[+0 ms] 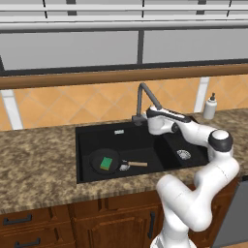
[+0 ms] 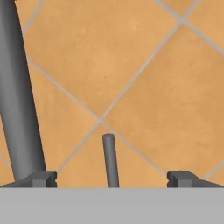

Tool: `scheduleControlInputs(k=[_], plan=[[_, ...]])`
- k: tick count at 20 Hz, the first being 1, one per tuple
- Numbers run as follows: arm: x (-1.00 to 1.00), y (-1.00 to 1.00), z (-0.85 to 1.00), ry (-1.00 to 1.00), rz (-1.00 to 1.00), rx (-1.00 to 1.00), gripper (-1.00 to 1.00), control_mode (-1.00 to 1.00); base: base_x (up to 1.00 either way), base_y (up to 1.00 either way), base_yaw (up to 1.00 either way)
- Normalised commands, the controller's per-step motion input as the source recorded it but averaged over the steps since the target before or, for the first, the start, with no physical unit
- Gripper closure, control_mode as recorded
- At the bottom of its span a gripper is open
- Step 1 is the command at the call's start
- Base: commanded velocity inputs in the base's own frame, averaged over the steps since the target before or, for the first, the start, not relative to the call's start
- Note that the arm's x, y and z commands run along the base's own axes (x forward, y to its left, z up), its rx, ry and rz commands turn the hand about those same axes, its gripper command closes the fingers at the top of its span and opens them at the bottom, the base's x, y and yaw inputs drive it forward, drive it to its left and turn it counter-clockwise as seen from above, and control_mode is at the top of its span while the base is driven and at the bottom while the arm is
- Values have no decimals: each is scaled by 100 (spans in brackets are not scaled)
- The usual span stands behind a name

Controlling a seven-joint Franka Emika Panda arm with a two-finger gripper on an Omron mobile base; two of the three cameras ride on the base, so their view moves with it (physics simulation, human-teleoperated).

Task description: Pick the pan and sponge and place them into the sink. Then turn on the water.

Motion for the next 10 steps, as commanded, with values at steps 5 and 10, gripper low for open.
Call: scheduleControlInputs(k=[5,10], plan=[[12,0,0,0,0,0,-100,-100,0,0,0],[9,0,0,0,0,0,-100,-100,0,0,0]])
